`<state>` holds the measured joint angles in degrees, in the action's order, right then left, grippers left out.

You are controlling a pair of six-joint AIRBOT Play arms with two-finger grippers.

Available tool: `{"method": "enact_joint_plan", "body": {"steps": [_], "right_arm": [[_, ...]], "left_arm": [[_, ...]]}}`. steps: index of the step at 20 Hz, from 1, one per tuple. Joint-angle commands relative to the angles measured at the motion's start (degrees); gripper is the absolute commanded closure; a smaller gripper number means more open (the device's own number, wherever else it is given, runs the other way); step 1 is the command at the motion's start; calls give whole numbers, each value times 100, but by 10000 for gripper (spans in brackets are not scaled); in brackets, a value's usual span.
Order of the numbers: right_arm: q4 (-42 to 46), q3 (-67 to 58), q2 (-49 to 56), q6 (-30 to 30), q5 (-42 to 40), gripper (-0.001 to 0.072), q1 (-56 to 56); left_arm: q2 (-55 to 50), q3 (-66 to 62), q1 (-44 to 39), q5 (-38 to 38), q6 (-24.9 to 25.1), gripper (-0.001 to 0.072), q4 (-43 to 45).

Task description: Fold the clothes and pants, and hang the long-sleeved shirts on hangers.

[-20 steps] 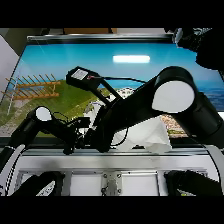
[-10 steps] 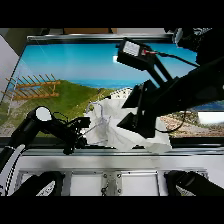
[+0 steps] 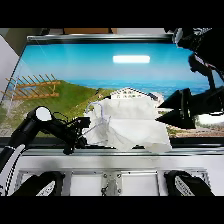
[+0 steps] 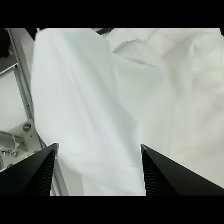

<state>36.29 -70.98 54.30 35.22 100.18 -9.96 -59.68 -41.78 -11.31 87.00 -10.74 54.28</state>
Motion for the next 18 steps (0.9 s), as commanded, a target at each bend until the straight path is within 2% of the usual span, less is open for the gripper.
{"method": "enact_joint_plan", "body": {"steps": [1,4,7,12,14,18], "right_arm": [[-1161,1532,-122,-1539,61,145,-1464],[-1346,2387,46,-2667,81,145,-1784],[-1349,2739,258,-3095,83,145,-1768],[-1342,2793,608,-3106,286,145,-1661],[-1340,2793,695,-3342,273,145,-1408],[-1344,2793,1014,-3377,190,145,-883]], "left_arm": [[-4,-4,0,17,0,688,4],[-4,-4,0,42,2,689,7],[-4,-4,0,42,0,688,7],[-4,-4,0,17,2,688,4],[-4,-4,0,0,2,689,4],[-4,-4,0,-2,0,689,4]]}}
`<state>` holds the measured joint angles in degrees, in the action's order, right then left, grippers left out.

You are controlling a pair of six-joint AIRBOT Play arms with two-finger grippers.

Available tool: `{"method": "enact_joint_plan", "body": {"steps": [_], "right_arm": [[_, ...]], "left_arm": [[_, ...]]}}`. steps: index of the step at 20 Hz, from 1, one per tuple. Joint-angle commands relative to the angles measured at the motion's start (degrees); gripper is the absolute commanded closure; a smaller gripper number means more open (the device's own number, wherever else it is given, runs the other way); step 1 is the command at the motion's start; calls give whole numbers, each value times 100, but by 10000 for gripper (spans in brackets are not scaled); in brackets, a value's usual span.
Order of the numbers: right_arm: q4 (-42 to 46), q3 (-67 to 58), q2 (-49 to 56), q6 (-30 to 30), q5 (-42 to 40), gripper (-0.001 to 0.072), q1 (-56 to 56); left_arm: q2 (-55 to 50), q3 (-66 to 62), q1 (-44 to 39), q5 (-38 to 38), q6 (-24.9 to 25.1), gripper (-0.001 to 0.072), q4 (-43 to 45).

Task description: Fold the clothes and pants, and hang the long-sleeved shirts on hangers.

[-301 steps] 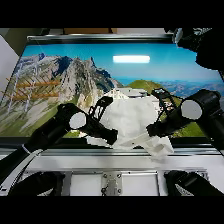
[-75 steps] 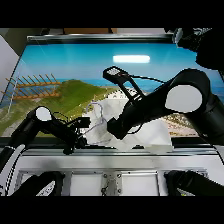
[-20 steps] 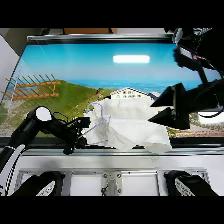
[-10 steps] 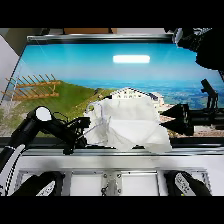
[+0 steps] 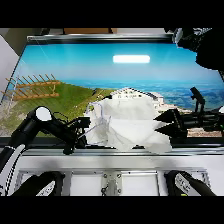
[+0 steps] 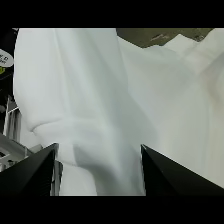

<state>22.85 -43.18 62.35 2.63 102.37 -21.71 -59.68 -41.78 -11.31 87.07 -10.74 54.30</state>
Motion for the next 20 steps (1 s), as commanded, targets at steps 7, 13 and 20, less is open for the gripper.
{"method": "enact_joint_plan", "body": {"steps": [7,13,20], "right_arm": [[-24,13,667,-116,-138,145,994],[-114,13,669,-94,-299,145,1119],[-125,13,669,-26,-293,145,1119]], "left_arm": [[-4,-4,0,-9,2,689,2],[-4,-4,0,-15,2,689,2],[-4,-4,0,-9,0,689,2]]}}
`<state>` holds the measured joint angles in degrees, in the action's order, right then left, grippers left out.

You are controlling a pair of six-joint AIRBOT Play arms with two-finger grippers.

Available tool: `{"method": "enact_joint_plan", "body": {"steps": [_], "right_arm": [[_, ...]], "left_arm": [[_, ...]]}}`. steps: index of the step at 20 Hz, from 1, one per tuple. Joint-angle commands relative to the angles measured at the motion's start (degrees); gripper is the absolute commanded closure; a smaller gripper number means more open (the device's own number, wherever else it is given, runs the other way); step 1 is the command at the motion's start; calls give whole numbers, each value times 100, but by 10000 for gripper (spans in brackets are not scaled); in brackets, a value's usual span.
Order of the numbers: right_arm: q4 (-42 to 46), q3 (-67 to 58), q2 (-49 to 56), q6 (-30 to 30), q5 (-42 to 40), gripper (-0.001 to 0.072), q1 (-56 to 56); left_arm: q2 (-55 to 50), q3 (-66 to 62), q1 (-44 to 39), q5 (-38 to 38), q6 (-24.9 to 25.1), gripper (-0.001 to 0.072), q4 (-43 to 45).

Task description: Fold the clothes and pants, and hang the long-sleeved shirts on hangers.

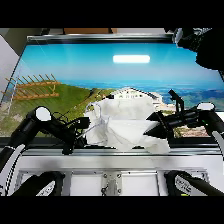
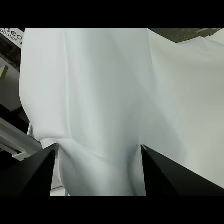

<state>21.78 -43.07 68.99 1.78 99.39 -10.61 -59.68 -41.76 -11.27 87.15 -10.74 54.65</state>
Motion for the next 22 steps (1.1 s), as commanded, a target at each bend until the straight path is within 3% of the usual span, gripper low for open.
{"method": "enact_joint_plan", "body": {"steps": [1,12,13,14,15,22], "right_arm": [[-20,2,4,57,4,145,9],[-15,2,2,57,2,157,9],[-4,2,2,57,4,305,9],[4,2,2,57,7,595,7],[0,2,2,52,2,680,4],[2,2,2,59,7,679,4]], "left_arm": [[-4,-7,-4,-17,0,688,-33],[-4,-7,-4,-17,0,689,-31],[-4,-7,-4,-17,0,688,-28],[-4,-7,-4,-17,0,689,-28],[-4,-7,-4,-20,0,688,-28],[-4,-7,-4,-20,0,689,-24]]}}
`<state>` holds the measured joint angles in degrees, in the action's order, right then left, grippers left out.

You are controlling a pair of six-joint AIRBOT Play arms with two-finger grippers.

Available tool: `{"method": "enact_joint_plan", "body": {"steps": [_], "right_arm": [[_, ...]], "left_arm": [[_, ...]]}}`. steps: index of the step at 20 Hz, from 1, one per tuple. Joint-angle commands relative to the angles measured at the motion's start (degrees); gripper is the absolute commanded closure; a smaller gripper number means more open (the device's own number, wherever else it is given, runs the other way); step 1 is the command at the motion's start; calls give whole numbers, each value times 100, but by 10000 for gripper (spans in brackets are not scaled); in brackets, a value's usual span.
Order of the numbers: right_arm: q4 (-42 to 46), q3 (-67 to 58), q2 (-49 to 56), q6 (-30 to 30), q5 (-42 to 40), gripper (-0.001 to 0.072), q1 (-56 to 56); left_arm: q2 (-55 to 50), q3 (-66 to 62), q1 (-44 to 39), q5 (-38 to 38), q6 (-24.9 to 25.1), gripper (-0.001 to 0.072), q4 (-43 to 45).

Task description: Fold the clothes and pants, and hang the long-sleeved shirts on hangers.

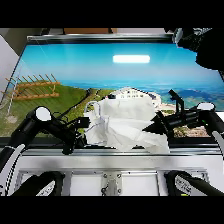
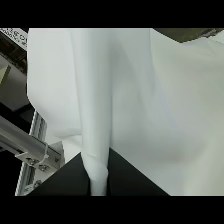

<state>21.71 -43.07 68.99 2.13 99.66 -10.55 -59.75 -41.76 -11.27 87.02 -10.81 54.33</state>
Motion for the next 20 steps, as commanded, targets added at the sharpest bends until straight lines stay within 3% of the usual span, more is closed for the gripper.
{"method": "enact_joint_plan", "body": {"steps": [1,8,9,10,12,20], "right_arm": [[9,2,2,22,-22,680,-2],[11,2,0,20,-24,684,-4],[9,2,0,20,-22,685,-4],[11,2,0,20,-22,685,-4],[11,2,0,20,-24,685,-7],[13,2,0,22,-50,686,-9]], "left_arm": [[2,-7,-4,-7,7,688,9],[2,-7,-4,-22,-225,663,13],[2,-7,-4,-35,-372,424,13],[2,-7,-4,-105,-636,265,13],[2,-7,-4,-282,-1069,261,15],[4,-9,9,-306,-1878,261,225]]}}
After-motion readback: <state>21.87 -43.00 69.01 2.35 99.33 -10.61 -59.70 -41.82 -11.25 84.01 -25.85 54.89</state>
